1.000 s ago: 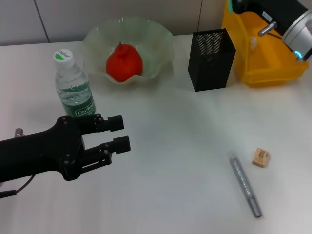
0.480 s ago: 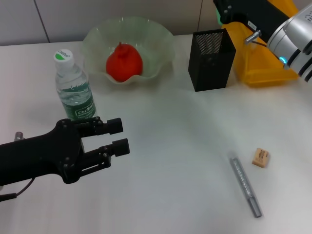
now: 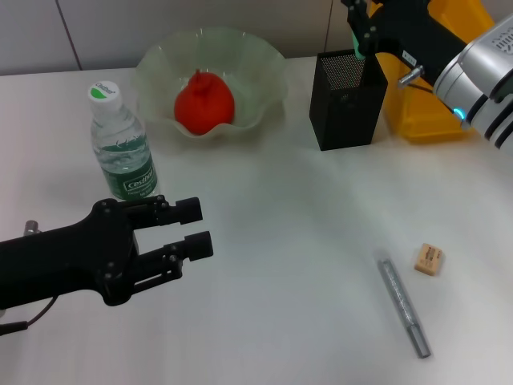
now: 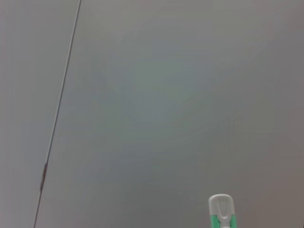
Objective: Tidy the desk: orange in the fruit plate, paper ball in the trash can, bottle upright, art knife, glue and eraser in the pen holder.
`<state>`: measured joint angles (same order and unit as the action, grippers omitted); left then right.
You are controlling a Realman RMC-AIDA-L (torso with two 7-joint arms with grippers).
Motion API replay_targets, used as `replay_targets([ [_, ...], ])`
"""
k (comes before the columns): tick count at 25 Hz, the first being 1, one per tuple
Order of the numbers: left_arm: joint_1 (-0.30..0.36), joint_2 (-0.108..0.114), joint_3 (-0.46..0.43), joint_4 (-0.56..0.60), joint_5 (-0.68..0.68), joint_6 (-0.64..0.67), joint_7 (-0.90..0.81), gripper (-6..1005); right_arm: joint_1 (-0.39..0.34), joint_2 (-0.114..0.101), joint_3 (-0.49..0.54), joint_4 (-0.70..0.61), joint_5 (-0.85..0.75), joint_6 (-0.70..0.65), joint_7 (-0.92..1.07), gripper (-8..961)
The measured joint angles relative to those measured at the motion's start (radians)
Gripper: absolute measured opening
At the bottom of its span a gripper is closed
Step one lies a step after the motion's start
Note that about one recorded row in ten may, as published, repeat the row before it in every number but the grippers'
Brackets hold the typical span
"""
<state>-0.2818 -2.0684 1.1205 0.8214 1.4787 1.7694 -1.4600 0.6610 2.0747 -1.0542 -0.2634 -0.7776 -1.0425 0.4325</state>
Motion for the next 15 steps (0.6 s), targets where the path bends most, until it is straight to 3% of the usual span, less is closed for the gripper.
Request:
replay_targets([
  [15,0.012,-0.001,-0.002,-0.02,0.0,0.008,0.02,484,-0.016,0.003,0.002,0.042,0.0,-0.005,0.0,173],
])
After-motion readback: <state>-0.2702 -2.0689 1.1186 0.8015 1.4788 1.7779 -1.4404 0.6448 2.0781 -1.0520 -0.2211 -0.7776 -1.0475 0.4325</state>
